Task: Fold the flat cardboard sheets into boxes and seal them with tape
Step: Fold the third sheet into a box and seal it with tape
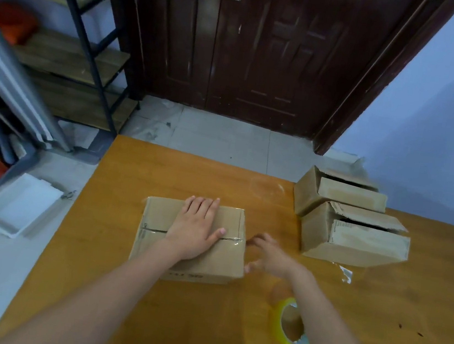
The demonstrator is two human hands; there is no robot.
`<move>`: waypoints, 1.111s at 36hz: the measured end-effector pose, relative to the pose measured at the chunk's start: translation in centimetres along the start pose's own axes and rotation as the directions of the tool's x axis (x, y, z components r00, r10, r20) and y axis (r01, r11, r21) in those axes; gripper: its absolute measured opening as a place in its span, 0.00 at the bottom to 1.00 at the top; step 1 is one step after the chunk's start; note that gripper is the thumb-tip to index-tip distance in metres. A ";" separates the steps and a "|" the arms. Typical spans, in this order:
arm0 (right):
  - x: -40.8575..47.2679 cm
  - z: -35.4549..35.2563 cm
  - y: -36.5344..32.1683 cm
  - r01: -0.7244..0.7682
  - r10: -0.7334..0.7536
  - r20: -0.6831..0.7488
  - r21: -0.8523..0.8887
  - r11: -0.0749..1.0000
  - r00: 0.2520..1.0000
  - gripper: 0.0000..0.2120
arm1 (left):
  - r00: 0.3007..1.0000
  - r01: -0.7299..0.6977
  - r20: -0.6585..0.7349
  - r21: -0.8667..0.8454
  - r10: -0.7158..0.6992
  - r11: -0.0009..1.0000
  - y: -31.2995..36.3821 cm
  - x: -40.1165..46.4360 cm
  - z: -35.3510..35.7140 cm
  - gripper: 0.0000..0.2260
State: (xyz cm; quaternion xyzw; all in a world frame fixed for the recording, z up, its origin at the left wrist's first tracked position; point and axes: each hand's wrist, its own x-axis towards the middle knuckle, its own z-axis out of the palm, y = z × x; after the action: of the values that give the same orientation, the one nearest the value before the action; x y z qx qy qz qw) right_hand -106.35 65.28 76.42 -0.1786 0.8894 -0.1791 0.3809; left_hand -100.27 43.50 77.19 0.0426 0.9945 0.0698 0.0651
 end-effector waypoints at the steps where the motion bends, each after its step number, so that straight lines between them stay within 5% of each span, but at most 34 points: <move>1: -0.1 -0.8 0.0 -0.034 0.035 0.005 -0.031 0.999 0.999 0.28 | 1.000 -0.020 0.004 -0.007 0.020 1.000 -0.1 0.0 -0.1 0.40; 4: -0.4 -3.9 -0.4 -0.136 0.115 -0.181 -0.104 0.985 0.977 0.22 | 0.989 -0.143 0.037 -0.005 0.143 0.990 -0.4 -0.4 -0.2 0.40; 7: -0.4 -6.4 -3.6 -0.034 0.023 -0.420 -0.018 0.999 0.907 0.17 | 0.939 -0.337 0.060 -0.047 0.339 0.940 -0.4 -0.5 -0.3 0.36; 11: 0.7 -7.4 -9.6 0.177 -0.158 -0.334 0.026 0.984 0.929 0.14 | 0.863 -0.505 -0.114 -0.183 0.492 0.844 0.0 -1.2 -0.3 0.27; 14: 2.2 -6.1 -12.4 0.211 -0.182 -0.193 0.138 0.968 0.964 0.17 | 0.842 -0.465 -0.424 -0.257 0.333 0.847 -0.4 -2.7 -0.9 0.16; 17: 3.9 -4.2 -13.9 0.193 -0.175 -0.101 0.212 0.958 0.979 0.23 | 0.772 -0.243 -0.633 -0.385 -0.062 0.890 -2.2 -4.2 -1.4 0.11; 20: 5.2 -2.8 -14.6 0.191 -0.189 -0.029 0.208 0.959 0.982 0.24 | 0.700 0.137 -0.511 -0.589 -0.498 0.796 -5.2 -5.8 -1.4 0.13; 23: 6.1 -2.0 -15.2 0.203 -0.211 0.014 0.205 0.957 0.977 0.19 | 0.632 0.335 -0.281 -0.741 -0.722 0.582 -7.1 -7.8 -0.3 0.05; 30: 7.2 -1.5 -16.3 0.210 -0.254 0.166 0.243 0.947 0.953 0.15 | 0.747 0.316 -0.073 -0.835 -0.661 0.450 -6.0 -9.9 3.4 0.12; 40: 7.6 -0.6 -17.6 0.312 -0.327 0.138 0.123 0.942 0.935 0.07 | 0.718 0.269 -0.047 -0.901 -0.694 0.340 -5.3 -10.0 3.2 0.16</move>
State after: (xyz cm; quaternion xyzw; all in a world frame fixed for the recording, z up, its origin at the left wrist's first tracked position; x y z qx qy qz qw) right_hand -108.48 46.54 80.13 -0.3152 0.8059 -0.2678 0.4237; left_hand -90.39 37.81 74.48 -0.3169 0.7777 0.5286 -0.1238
